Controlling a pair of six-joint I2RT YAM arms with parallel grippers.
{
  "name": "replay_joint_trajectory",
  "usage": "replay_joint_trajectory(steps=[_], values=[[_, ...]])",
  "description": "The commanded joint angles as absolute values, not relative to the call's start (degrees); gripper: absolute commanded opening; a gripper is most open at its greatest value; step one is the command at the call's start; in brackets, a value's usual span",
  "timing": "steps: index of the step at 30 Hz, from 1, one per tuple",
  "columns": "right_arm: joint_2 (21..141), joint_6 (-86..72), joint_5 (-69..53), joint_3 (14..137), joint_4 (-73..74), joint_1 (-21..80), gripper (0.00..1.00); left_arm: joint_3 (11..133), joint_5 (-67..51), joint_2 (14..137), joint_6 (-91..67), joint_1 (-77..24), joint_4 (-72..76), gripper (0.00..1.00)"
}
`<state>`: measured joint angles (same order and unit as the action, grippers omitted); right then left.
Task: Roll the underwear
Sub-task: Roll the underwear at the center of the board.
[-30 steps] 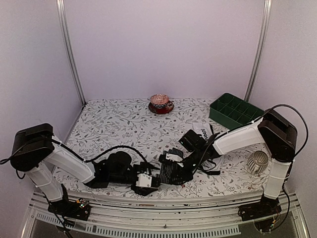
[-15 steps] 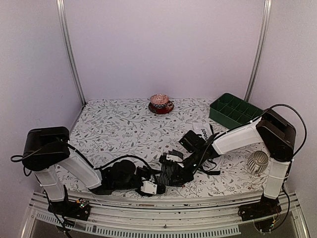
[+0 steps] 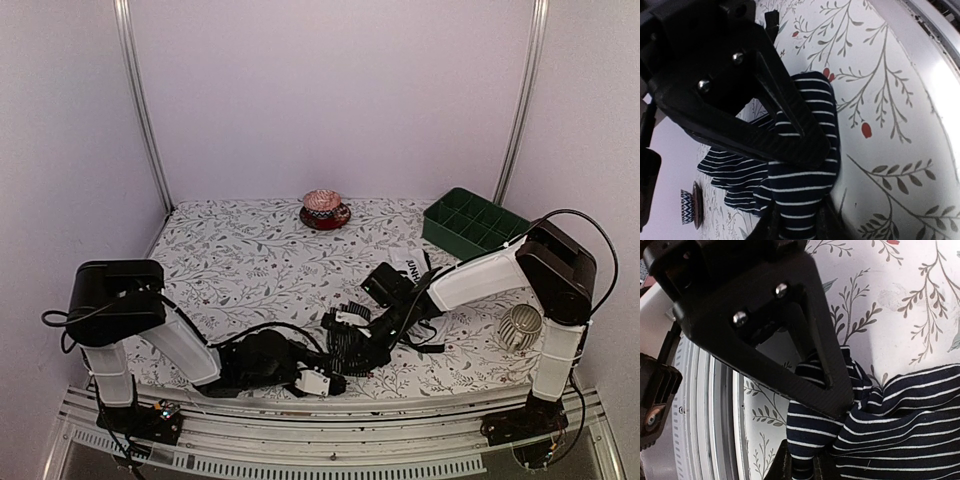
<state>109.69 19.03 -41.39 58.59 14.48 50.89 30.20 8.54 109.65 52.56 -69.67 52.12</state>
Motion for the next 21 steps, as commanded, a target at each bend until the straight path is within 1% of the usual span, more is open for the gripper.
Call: replay_joint_trajectory(steps=[1,3,4,5,10,12,14,16,18,21], values=[[111.1,19.2,-40.3,59.0,16.8,50.7,0.08,31.9,11.3,112.1,51.8,-70.2,47.4,0.0],[110.3,19.2,-39.4,58.8,16.5,50.7,0.1,32.7,12.1,112.1,51.1,-70.2,46.0,0.0],[109.7,19.2,-38.6,58.7,16.2,50.7,0.12,33.0,12.1,112.1,50.8,-70.2,44.9,0.0],[108.7,19.1,-37.5,58.2,15.6,50.7,0.17,33.4,11.9,112.1,50.1,-70.1,43.5,0.0],[98.9,17.5,-28.4,52.5,8.9,50.8,0.48,36.7,7.5,111.2,45.6,-68.8,33.2,0.0],[94.0,16.8,-24.0,49.6,5.5,50.9,0.57,38.6,5.7,111.1,44.2,-67.9,28.5,0.0],[89.2,16.3,-20.3,46.8,2.5,51.2,0.63,40.0,4.0,111.1,43.0,-67.0,25.0,0.0],[84.1,16.2,-14.6,44.0,-0.7,52.1,0.7,41.3,2.5,111.2,41.9,-66.2,22.1,0.0],[80.7,16.5,-7.2,42.1,-3.5,53.8,0.75,43.1,1.0,111.5,40.9,-65.4,18.6,0.0],[76.3,18.3,3.4,38.8,-7.5,57.6,0.78,45.9,-1.6,112.1,39.0,-64.2,13.0,0.0]])
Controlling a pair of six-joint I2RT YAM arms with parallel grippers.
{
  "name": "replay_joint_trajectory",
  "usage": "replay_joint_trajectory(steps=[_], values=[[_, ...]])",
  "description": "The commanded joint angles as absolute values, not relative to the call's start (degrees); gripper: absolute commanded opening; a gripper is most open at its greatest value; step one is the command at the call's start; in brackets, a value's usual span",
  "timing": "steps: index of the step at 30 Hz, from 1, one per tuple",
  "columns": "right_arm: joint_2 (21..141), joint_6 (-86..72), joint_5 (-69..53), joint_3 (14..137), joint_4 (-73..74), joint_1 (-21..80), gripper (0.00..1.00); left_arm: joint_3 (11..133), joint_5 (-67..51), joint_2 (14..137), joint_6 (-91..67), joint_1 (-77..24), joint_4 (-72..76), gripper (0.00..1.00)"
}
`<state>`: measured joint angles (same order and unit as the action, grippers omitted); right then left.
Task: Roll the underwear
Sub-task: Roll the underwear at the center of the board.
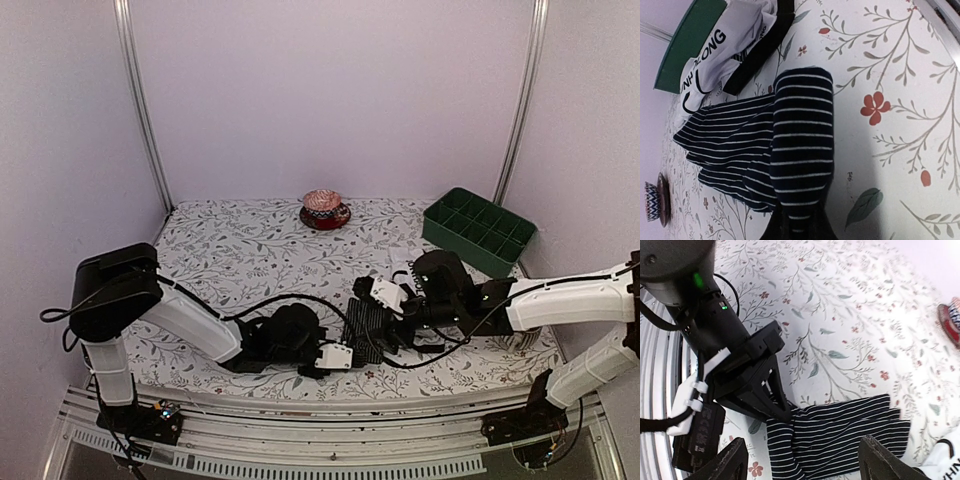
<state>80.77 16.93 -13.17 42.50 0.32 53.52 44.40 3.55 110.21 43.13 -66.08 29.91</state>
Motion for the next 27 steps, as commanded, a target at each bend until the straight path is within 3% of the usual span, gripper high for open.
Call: replay_joint_trajectory(steps=[1,9,13,18,27], values=[[75.1,19.0,7.2,38.0,-9.0,59.2,0.79,46.9,-2.7,112.1,38.5,-63.7,11.1,0.0],[65.6,26.0,33.9,29.7,-23.4,68.4,0.83,52.6,-8.2,116.3,36.2,-61.5,1.7,0.0],[60.5,28.7,40.2,26.2,-29.4,70.8,0.83,55.1,-10.1,118.1,35.6,-60.9,-2.0,0.0],[59.6,34.3,38.7,25.0,-31.8,77.2,0.76,58.5,-16.5,119.4,35.8,-59.2,-8.6,0.0],[72.6,41.0,29.4,30.3,-23.1,84.6,0.72,63.5,-20.8,122.9,36.1,-56.9,-16.6,0.0]])
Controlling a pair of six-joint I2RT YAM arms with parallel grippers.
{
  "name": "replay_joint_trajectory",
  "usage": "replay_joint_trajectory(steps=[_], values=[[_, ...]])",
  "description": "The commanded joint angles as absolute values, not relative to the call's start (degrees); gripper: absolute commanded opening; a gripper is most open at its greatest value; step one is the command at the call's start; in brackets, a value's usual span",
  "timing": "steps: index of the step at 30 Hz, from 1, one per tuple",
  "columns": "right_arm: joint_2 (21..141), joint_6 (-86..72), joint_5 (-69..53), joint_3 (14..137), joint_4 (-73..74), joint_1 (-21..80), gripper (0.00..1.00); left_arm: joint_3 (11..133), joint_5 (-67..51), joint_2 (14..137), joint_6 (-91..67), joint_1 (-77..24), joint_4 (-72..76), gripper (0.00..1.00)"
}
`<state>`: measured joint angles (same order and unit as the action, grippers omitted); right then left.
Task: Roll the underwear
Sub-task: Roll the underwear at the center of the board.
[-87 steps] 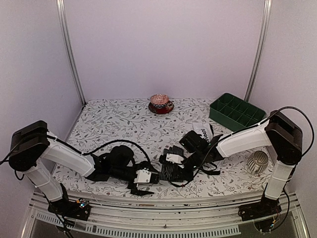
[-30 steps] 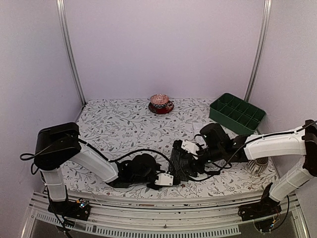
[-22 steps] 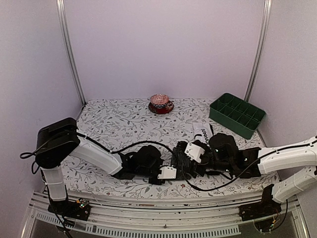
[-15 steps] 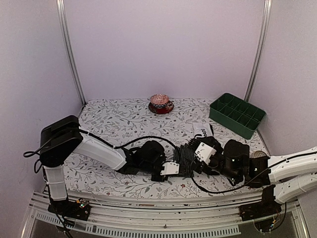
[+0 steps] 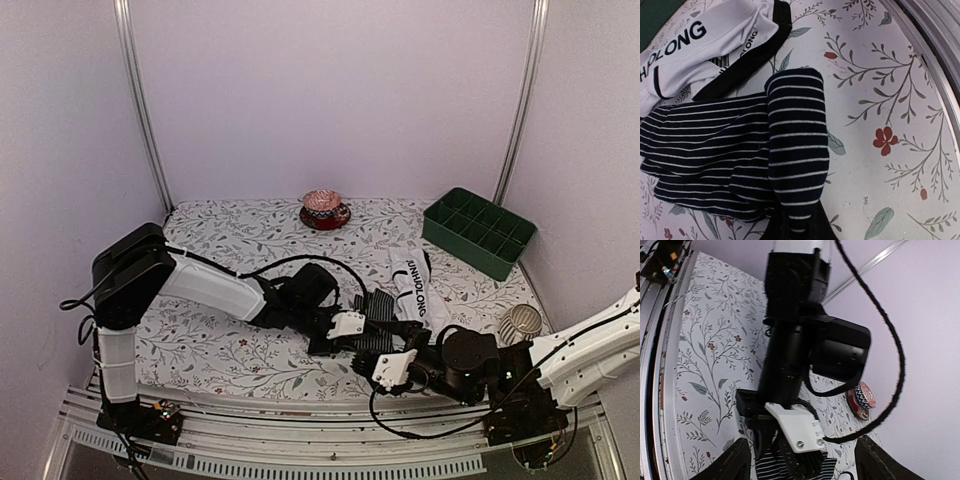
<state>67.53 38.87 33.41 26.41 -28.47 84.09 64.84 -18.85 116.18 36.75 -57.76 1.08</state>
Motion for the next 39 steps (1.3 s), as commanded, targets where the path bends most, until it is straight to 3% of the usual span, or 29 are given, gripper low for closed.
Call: replay_joint_trajectory(steps=[1,8,22,39], values=[[74.5,41.0,29.9,30.9,-22.0,84.6,0.71,64.1,-21.9,123.4,36.3,-56.7,-17.9,0.0],[87.2,41.0,36.0,35.3,-18.3,82.7,0.66,67.6,-26.0,126.7,36.3,-55.8,-22.7,0.0],[101.5,34.2,35.6,43.3,-5.3,74.2,0.55,70.3,-31.1,128.7,36.7,-54.0,-27.3,0.0],[103.0,23.4,42.3,46.4,10.2,77.3,0.52,72.0,-32.0,130.8,36.7,-53.4,-28.8,0.0]])
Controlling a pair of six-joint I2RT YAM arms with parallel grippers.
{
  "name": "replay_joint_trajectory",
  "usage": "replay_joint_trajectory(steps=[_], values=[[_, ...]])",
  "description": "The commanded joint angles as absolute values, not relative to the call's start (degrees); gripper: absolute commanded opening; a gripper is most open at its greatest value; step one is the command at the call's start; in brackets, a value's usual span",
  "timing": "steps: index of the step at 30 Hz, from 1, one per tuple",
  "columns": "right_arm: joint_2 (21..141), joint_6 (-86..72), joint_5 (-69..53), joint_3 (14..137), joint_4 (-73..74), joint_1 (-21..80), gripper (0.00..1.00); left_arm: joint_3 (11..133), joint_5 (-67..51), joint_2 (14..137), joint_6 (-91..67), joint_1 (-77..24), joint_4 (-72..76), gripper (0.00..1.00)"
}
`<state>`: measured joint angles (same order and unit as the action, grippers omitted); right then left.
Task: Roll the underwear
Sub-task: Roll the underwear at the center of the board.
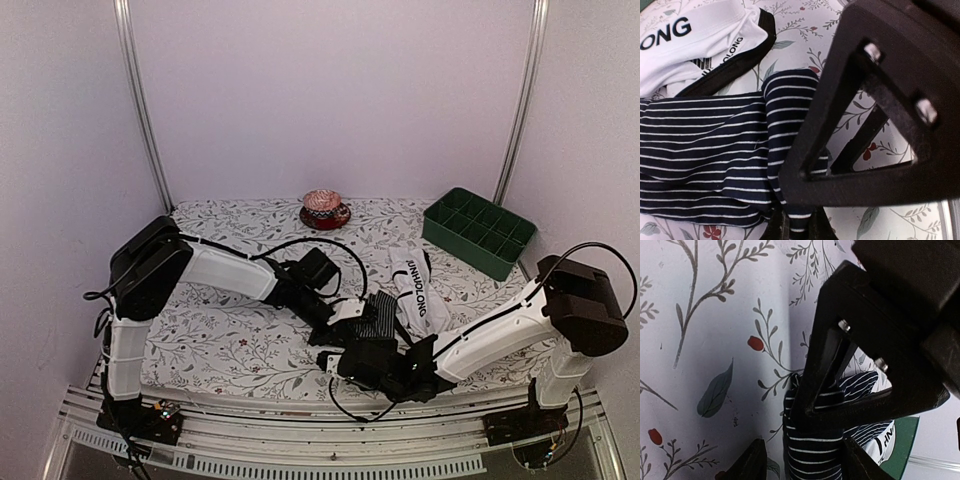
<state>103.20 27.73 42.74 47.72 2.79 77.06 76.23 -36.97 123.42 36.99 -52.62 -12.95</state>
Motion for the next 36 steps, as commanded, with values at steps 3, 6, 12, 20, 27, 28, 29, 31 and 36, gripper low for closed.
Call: replay_joint_trajectory(steps=[3,6,12,20,27,28,29,31,36], values=[[103.9,22.8,42.5,46.1,9.6,77.3,0.48,72.1,-32.1,131.1,36.7,-53.3,-28.9,0.0],[105.1,23.3,44.7,45.6,8.6,77.0,0.4,72.4,-32.4,131.3,36.7,-53.3,-29.2,0.0],[104.4,22.7,46.4,45.4,8.3,75.7,0.38,72.4,-33.0,131.3,37.0,-53.1,-29.6,0.0],[105.8,22.3,46.7,45.7,8.3,74.7,0.42,72.7,-33.1,131.6,37.1,-53.1,-30.0,0.0],[103.9,22.1,42.1,45.9,8.3,74.7,0.09,72.7,-32.9,131.5,37.0,-53.0,-29.8,0.0],[103.6,22.1,40.9,45.9,8.2,74.7,0.07,72.6,-32.8,131.3,36.9,-52.9,-29.7,0.0],[103.3,22.1,39.8,45.9,8.0,74.7,0.05,72.5,-32.6,131.1,36.9,-52.8,-29.4,0.03],[102.9,22.1,37.4,45.9,7.6,74.4,0.04,72.0,-32.4,129.9,36.7,-52.7,-28.9,0.16],[101.5,21.5,27.7,46.3,7.1,72.2,0.03,68.3,-30.8,123.2,36.9,-51.8,-24.9,0.62]])
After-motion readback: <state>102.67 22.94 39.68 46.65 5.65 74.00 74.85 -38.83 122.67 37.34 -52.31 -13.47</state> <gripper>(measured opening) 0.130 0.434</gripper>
